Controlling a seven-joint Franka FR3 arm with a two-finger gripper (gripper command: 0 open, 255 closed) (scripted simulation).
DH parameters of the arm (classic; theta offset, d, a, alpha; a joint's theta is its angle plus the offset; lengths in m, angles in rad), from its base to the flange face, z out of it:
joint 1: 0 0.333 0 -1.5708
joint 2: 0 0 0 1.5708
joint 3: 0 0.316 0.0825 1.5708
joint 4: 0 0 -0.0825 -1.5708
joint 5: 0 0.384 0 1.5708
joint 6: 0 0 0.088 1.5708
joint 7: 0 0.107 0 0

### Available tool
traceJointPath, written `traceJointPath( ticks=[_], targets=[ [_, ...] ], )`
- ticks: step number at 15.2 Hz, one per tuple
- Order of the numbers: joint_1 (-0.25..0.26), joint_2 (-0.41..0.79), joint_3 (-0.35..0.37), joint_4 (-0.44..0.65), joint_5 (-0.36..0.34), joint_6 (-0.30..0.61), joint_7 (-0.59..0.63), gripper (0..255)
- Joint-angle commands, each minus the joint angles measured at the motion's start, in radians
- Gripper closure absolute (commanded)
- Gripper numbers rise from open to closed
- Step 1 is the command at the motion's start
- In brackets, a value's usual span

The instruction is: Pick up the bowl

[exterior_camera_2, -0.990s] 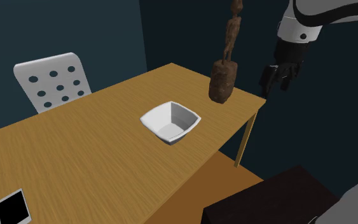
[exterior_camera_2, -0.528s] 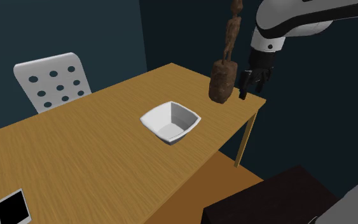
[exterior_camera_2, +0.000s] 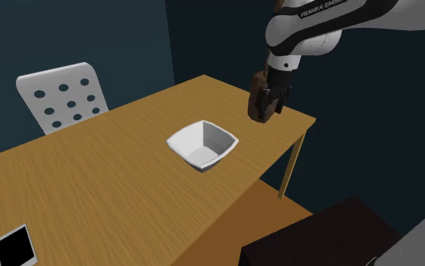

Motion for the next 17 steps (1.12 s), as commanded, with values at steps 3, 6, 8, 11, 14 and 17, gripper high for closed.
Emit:
traceJointPath(
  ticks=[3,6,8,11,14,17],
  targets=[
    [0.011,0.161,0.003,0.11,0.053,0.033,-0.051,0],
    [0.015,0.281,0.013,0.211,0.089,0.038,-0.083,0],
    [0.015,0.361,0.021,0.285,0.11,0.035,-0.101,0],
    [0.014,0.483,0.037,0.407,0.138,0.022,-0.124,0],
    [0.013,0.608,0.055,0.546,0.158,-0.003,-0.139,0],
    [0.012,0.671,0.064,0.608,0.166,-0.008,-0.145,0]
  ],
)
